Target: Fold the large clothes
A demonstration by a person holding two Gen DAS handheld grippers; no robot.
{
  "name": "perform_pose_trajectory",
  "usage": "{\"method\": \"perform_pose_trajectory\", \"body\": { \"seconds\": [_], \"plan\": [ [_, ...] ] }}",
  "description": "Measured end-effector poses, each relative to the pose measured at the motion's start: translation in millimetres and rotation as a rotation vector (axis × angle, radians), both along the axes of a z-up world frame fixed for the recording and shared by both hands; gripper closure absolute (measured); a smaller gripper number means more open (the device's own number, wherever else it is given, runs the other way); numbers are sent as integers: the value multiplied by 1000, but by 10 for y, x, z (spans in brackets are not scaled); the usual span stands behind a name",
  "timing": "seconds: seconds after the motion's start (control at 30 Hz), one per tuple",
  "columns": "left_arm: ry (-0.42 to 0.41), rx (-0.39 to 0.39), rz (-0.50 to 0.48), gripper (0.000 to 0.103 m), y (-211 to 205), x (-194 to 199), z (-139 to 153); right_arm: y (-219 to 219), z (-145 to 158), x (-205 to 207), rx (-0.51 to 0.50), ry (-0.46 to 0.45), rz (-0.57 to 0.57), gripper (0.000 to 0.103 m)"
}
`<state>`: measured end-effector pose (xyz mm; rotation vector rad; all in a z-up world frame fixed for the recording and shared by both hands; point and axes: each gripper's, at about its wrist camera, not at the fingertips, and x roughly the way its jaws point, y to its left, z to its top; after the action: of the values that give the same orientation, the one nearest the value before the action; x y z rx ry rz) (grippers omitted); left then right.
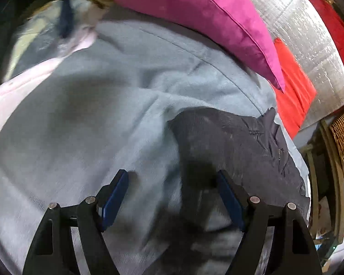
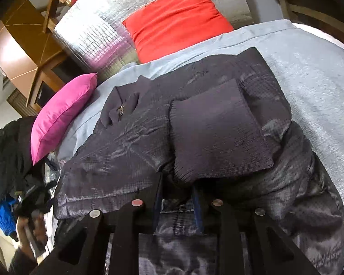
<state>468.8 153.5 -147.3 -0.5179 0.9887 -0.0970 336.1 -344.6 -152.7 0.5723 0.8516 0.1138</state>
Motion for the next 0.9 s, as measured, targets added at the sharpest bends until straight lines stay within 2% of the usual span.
{"method": "perform_pose_trajectory", "body": {
  "seconds": [0.03,0.2,0.23,0.27,0.3,0.33,0.37,0.4,0.43,0.5,0.57,0.6,0.7,0.73,0.8,0.9],
  "plan": [
    [0,6,-16,24,-39,56,-9,-9,38,-23,6,-12,-6,80],
    [5,-13,-46,24,-114,255,-79,121,452,-295,-135,-148,10,81],
    [2,-12,-49,27,-130,278,-76,158,430,-241,-173,-131,21,80],
    [-1,-17,-64,34,-157,308,-75,178,304,-165,-199,-76,35,79],
    [1,-16,-82,39,-188,331,-72,143,142,-93,-185,-6,39,72],
    [-3,-11,-91,48,-208,340,-63,79,21,-78,-137,45,46,71],
    [-11,-2,-110,56,-235,354,-49,22,29,-116,-99,31,44,63],
    [-16,4,-122,59,-251,368,-42,-1,102,-158,-101,13,37,35],
    [-15,5,-125,64,-245,376,-44,-1,199,-212,-106,-9,33,24],
    [-20,6,-135,70,-244,398,-32,25,377,-346,-140,-17,21,24],
    [-33,12,-157,79,-269,422,-7,92,508,-503,-120,-20,36,24],
    [-38,25,-174,80,-290,431,5,148,543,-584,-109,-31,54,24],
    [-54,49,-201,84,-334,436,32,508,793,-626,-26,-123,203,24],
    [-57,47,-203,85,-326,435,37,716,875,-549,3,-149,267,24],
    [-68,47,-206,87,-329,433,58,1081,941,-297,133,-175,376,24],
    [-95,63,-234,90,-375,450,102,1558,777,192,234,-100,462,24]
  ]
}}
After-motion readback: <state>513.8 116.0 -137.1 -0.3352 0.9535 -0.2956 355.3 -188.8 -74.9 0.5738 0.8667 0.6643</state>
